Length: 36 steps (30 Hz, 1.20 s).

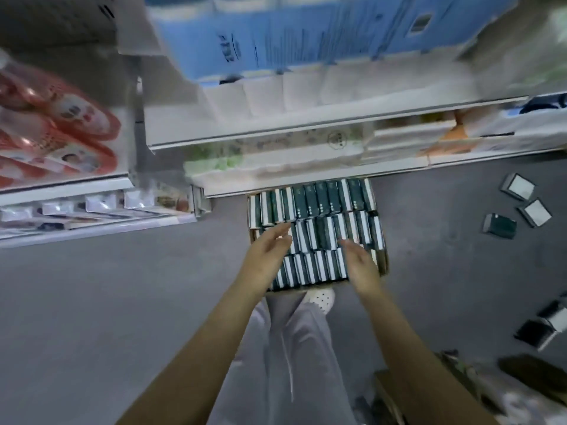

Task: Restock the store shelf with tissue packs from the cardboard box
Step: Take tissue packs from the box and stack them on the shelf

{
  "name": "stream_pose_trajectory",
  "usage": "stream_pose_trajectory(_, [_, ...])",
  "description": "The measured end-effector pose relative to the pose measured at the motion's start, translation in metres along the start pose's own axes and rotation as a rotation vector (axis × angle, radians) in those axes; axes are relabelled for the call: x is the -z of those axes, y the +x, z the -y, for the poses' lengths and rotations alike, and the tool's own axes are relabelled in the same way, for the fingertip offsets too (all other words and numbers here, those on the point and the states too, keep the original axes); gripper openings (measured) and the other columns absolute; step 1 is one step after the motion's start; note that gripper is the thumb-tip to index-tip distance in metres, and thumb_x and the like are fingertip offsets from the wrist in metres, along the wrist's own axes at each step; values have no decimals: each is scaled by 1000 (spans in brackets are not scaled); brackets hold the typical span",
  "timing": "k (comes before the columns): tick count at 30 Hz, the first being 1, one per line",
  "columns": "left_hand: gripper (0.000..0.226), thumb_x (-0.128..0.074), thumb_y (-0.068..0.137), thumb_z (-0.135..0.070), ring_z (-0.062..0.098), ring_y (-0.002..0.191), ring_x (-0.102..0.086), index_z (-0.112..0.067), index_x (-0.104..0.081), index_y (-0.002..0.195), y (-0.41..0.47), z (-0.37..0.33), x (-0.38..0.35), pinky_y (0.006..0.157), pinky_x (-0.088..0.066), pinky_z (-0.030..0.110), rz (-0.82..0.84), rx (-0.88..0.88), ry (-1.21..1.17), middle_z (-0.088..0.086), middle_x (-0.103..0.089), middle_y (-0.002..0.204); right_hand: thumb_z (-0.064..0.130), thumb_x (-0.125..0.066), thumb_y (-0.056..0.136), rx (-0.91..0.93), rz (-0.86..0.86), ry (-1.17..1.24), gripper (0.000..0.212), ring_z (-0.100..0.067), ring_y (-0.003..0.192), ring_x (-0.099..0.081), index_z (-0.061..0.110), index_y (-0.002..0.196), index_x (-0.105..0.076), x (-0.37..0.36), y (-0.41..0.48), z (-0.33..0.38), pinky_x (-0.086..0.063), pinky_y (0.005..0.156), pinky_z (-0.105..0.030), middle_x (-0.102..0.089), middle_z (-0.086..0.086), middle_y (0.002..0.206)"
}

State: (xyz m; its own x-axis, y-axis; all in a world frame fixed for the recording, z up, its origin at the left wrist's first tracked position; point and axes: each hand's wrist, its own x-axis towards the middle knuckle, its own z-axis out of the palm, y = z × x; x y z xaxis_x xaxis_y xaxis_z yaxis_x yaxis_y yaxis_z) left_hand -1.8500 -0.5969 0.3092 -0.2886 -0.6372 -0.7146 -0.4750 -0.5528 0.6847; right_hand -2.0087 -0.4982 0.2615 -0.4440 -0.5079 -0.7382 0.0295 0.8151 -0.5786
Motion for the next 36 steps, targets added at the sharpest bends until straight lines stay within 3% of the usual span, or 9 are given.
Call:
stream_pose_trajectory(2, [31,-52,100,-25,6,115,-53,-25,-58,130,18,24,-5,94,-38,17,2,31,-5,-9,-58,126,40,-30,106,-9,23,-80,48,-21,142,-32,14,143,-46,-12,24,-22,-22,112,-32,-35,-5,155])
stream_pose_trajectory(8, [23,-51,100,-19,-9,97,-54,-23,-60,121,76,113,-19,76,-39,0,-2,131,-68,-16,-59,113,44,-34,103,-53,52,-322,48,-26,148,-18,19,142,-49,-52,115,-91,-17,118,-39,-13,-4,163])
stream_pose_trajectory(12, [31,-50,100,-20,4,113,-55,-19,-60,130,106,157,-24,84,-44,9,1,204,-86,-8,-60,127,51,-28,102,-104,120,-481,53,-30,149,-13,27,147,-40,-70,165,-115,-17,119,-46,-4,1,164])
stream_pose_trajectory(18, [31,-50,100,-18,5,110,-55,-18,-60,130,132,184,-29,81,-44,6,-16,259,-76,-5,-59,125,48,-24,104,-160,194,-551,53,-25,148,-17,24,150,-36,-83,198,-128,-20,118,-40,5,0,163])
stream_pose_trajectory(21, [30,-51,100,-20,10,119,-52,-20,-60,128,143,189,-35,96,-40,20,-13,268,-74,-5,-57,129,48,-33,103,-154,134,-567,52,-29,145,-22,20,146,-43,-87,208,-139,-26,116,-41,0,-2,161])
stream_pose_trajectory(27, [29,-49,101,-23,5,114,-48,-24,-58,129,156,186,-42,92,-34,18,16,264,-47,-10,-55,127,52,-35,101,-195,179,-709,53,-39,137,-32,27,146,-43,-83,225,-157,-35,111,-44,-23,-19,154])
stream_pose_trajectory(31, [33,-48,101,-24,3,112,-46,-21,-57,133,162,181,-46,93,-34,18,14,271,-56,-11,-53,124,38,-47,99,28,28,-829,33,-37,117,-46,25,128,-55,-81,214,-156,-42,97,-42,-52,-18,125])
stream_pose_trajectory(34, [32,-49,101,-27,8,118,-49,-23,-58,131,165,176,-47,103,-40,26,16,283,-91,-8,-55,131,21,-57,96,198,-111,-588,13,-31,97,-54,18,105,-48,-78,203,-146,-42,77,-34,-54,-9,103])
stream_pose_trajectory(36, [30,-52,99,-34,13,124,-49,-28,-57,128,168,174,-47,110,-39,37,-5,308,-121,-6,-54,134,10,-61,94,129,-45,-186,27,-25,89,-55,19,102,-36,-75,195,-134,-43,70,-26,-50,-3,96])
